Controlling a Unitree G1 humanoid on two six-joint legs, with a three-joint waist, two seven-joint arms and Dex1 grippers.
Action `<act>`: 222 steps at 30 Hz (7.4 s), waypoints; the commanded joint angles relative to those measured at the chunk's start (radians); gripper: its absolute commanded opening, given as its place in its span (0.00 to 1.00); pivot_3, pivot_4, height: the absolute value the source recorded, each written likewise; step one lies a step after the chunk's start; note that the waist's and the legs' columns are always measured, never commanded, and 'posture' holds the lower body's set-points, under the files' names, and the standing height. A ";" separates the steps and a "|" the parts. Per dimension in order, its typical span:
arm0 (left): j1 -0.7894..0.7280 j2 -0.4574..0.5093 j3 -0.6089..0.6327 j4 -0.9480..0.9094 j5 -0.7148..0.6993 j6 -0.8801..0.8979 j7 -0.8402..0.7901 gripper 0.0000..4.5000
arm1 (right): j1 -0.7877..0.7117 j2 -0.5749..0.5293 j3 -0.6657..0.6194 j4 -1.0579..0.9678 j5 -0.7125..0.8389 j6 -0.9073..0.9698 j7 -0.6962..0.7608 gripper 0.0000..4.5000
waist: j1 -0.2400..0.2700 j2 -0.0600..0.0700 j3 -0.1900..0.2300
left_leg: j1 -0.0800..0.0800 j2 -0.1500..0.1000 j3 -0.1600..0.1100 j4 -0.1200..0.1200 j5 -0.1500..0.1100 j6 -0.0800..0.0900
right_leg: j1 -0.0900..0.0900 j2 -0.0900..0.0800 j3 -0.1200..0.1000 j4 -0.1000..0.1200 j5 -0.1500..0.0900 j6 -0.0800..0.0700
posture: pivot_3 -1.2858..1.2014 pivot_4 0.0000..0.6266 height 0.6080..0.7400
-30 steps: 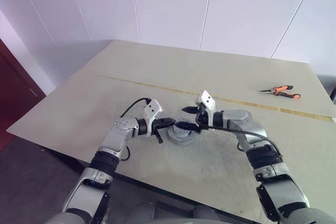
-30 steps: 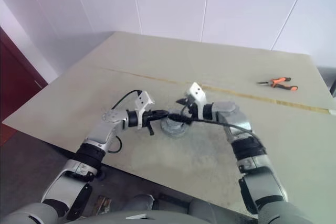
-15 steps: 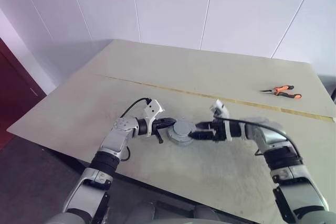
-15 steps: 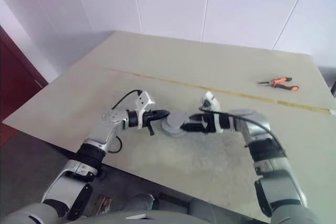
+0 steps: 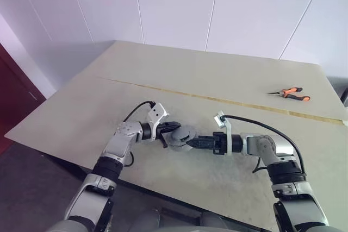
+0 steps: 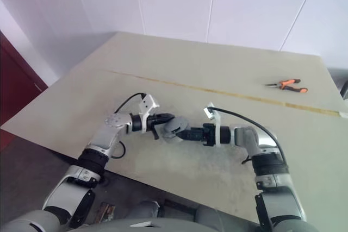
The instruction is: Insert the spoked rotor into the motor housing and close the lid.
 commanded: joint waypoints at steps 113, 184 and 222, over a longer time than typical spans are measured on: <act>0.019 -0.233 0.517 -0.110 -0.757 0.426 0.150 0.99 | -0.268 0.089 -0.373 0.051 0.365 0.159 -0.333 0.41 | -0.012 0.003 0.006 | -0.020 0.000 0.001 0.015 0.001 0.001 | -0.015 0.001 0.001 0.003 0.008 0.003 | 0.52 0.00 1.00; -0.158 -0.227 0.708 0.198 -0.788 0.206 0.277 0.51 | -0.192 0.066 -0.295 -0.056 0.424 0.147 -0.342 0.87 | -0.033 0.001 0.005 | -0.019 0.000 0.003 0.018 0.001 0.000 | -0.014 0.002 0.003 0.007 0.009 0.002 | 0.52 0.00 1.00; -0.217 -0.114 0.821 0.503 -0.580 -0.141 0.524 0.51 | -0.187 0.054 -0.252 -0.054 0.402 0.131 -0.309 0.87 | -0.027 -0.002 0.006 | -0.018 0.000 0.004 0.025 0.001 -0.001 | -0.016 0.005 0.005 0.017 0.010 0.002 | 0.52 0.00 1.00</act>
